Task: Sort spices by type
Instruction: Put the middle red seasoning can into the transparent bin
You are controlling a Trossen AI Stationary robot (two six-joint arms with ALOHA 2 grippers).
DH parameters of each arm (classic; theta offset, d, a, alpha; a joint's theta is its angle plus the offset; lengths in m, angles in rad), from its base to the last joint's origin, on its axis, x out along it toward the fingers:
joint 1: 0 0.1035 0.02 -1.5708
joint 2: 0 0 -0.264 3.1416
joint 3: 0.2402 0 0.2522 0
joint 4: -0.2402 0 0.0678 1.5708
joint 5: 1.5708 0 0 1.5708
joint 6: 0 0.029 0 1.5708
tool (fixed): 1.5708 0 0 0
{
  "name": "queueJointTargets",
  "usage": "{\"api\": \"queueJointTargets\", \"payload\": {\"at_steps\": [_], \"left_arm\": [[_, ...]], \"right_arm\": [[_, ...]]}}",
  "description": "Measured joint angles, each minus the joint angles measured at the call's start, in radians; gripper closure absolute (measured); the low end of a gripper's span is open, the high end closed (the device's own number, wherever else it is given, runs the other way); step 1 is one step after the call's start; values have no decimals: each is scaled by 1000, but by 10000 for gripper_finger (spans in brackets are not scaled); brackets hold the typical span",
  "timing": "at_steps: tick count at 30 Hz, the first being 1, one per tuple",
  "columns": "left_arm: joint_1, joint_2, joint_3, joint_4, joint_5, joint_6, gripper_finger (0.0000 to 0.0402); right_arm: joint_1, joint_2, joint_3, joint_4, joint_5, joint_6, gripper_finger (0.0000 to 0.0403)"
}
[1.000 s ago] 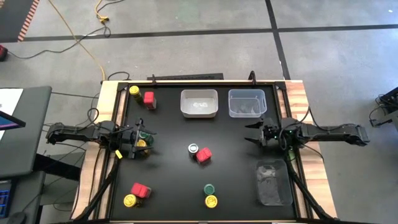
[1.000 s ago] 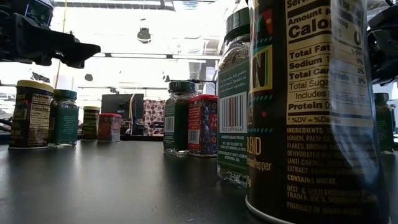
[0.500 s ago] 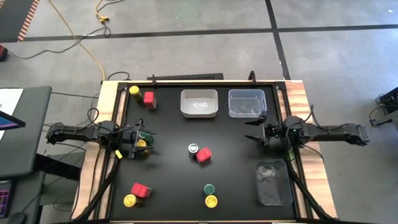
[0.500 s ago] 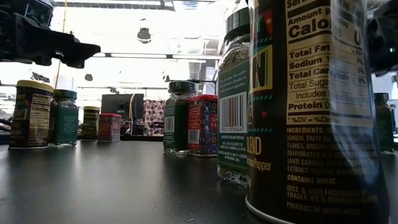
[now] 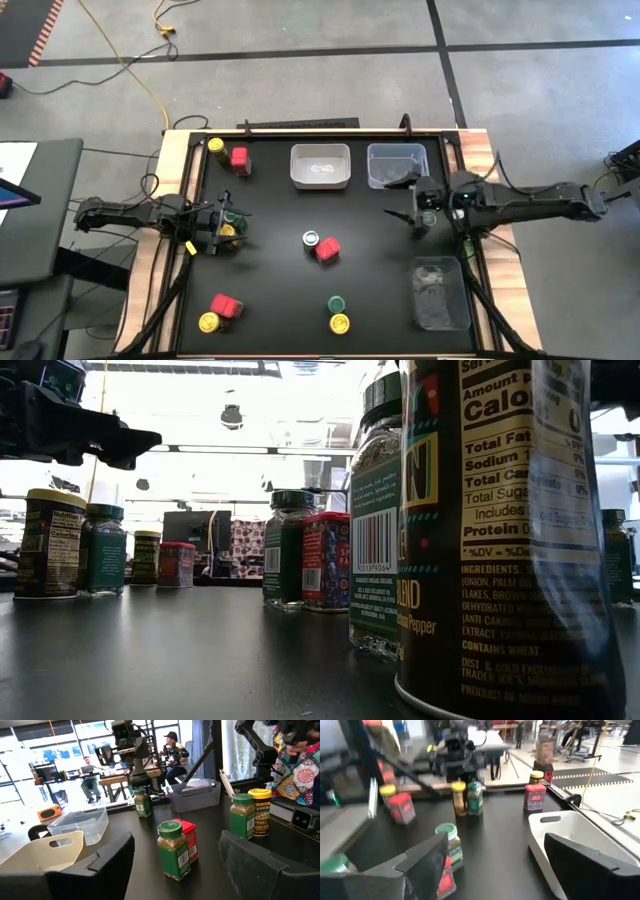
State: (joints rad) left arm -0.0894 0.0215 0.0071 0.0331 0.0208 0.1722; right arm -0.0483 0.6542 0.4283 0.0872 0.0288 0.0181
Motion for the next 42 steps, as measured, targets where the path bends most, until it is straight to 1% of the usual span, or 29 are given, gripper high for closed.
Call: {"api": "queueJointTargets", "payload": {"at_steps": [3, 6, 9, 12, 16, 21, 30, 35, 39, 42], "left_arm": [[0, 0, 0, 0, 0, 0, 123], [0, 0, 0, 0, 0, 0, 123], [0, 0, 0, 0, 0, 0, 123], [0, 0, 0, 0, 0, 0, 123], [0, 0, 0, 0, 0, 0, 123], [0, 0, 0, 0, 0, 0, 123], [0, 0, 0, 0, 0, 0, 123], [0, 0, 0, 0, 0, 0, 123], [0, 0, 0, 0, 0, 0, 123], [0, 0, 0, 0, 0, 0, 123]], "right_arm": [[12, 115, 88, -42, -1, -64, 45], [22, 216, 175, -94, -4, -80, 45], [24, 312, 265, -178, -16, -88, 45], [29, 407, 351, -276, -34, -133, 45], [44, 523, 455, -355, -42, -168, 45], [70, 646, 564, -403, -70, -200, 45], [120, 864, 734, -529, -85, -250, 45], [146, 977, 799, -549, -88, -272, 45], [155, 1040, 843, -586, -126, -274, 45], [161, 1083, 858, -619, -129, -274, 45]]}}
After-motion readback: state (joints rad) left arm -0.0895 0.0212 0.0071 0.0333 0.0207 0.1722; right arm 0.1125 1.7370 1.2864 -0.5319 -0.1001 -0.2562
